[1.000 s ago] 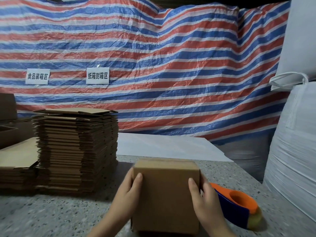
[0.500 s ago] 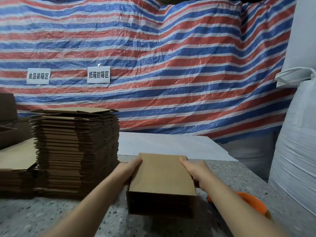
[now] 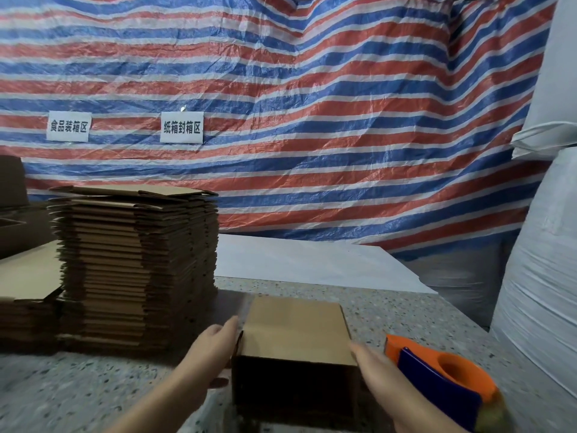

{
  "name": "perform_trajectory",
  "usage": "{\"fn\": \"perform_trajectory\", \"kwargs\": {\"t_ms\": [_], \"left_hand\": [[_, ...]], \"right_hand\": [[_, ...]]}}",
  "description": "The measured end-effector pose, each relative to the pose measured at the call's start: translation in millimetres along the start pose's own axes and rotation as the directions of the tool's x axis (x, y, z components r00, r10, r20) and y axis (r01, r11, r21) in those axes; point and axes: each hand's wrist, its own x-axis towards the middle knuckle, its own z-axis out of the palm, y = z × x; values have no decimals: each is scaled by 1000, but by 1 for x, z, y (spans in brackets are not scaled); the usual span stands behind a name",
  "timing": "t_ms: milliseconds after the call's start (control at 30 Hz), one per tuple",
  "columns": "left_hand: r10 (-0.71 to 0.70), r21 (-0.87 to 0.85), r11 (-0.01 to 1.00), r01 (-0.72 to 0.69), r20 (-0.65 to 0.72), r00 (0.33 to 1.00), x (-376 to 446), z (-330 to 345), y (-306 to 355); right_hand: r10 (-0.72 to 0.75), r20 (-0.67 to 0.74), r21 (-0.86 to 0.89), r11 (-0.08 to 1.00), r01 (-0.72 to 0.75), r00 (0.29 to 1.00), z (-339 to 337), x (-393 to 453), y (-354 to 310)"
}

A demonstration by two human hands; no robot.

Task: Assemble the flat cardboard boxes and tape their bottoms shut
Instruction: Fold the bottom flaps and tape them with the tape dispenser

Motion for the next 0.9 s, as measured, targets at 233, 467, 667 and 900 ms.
{"fn": "perform_trajectory", "kwargs": {"t_ms": [233,467,667,900], "left_hand": [[211,5,977,-212,-65,975,32,19,35],[249,91,967,-237,-169,953,173,31,92],[197,22,980,-196,-159,967,281,44,96],[136,55,990,-128,-203,970,372,56,70]], "right_hand": [[-155,-10,69,985,155,988,24,49,-45],[-193,-14,172,966,192,981,55,186,-120],[-171,101,159,975,154,980,81,290,-143],[-187,93,-24,982,190,978,117,376,-134]]}}
